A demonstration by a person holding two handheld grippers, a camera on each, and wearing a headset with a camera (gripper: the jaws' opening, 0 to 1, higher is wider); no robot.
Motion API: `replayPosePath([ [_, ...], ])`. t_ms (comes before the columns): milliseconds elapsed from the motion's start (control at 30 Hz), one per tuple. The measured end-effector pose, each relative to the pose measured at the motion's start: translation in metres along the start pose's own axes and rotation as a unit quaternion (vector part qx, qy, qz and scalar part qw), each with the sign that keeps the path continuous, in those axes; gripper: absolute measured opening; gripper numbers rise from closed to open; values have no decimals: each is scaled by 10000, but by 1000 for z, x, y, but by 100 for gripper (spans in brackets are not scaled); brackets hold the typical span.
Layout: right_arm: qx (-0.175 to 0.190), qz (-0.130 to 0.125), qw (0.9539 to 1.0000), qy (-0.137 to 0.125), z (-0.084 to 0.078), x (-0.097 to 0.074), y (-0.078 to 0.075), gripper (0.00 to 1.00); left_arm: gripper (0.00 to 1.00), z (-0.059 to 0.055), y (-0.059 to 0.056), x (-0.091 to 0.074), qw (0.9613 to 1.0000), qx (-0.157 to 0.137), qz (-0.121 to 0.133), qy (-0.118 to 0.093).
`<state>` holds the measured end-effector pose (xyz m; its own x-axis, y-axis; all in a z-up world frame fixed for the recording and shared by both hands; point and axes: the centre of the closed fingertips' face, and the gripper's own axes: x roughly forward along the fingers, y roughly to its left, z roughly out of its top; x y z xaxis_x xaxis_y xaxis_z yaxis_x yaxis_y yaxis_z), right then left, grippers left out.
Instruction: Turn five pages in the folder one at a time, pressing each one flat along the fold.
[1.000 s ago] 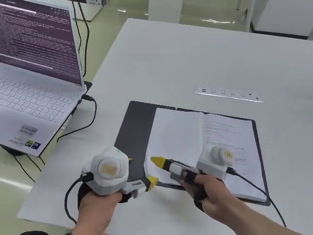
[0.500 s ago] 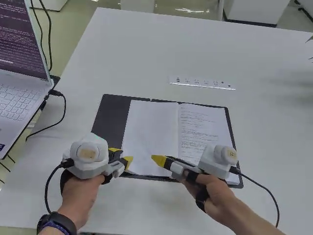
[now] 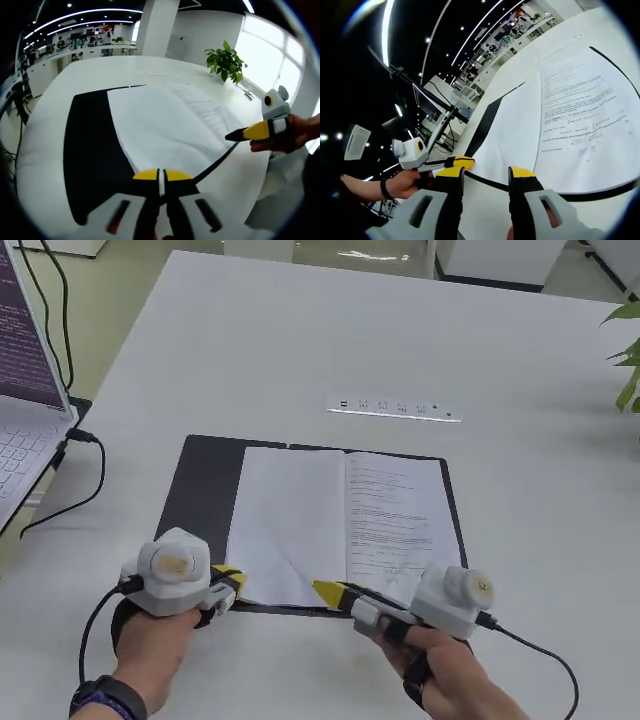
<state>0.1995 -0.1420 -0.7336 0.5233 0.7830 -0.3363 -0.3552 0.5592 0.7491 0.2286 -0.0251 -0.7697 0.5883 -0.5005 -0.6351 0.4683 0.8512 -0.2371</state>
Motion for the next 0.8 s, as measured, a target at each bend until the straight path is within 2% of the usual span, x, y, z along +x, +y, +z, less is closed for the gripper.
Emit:
replayPosePath([
  [167,-2,-29,10000,13,0,-1,-2,33,0,-15,7,6,9998,-16,82,200],
  [267,-12,-26,10000,16,3,0,-4,32,0,-21,8,4,9996,-49,104,261],
  [333,-21,-20,10000,13,5,1,-4,31,0,-20,7,3,9996,-120,123,206],
  [567,-94,-30,9999,76,14,9,-12,28,0,-21,8,3,9993,-212,241,203],
  [800,-251,-81,9996,88,28,20,-20,24,0,-21,9,3,9993,-179,238,235],
])
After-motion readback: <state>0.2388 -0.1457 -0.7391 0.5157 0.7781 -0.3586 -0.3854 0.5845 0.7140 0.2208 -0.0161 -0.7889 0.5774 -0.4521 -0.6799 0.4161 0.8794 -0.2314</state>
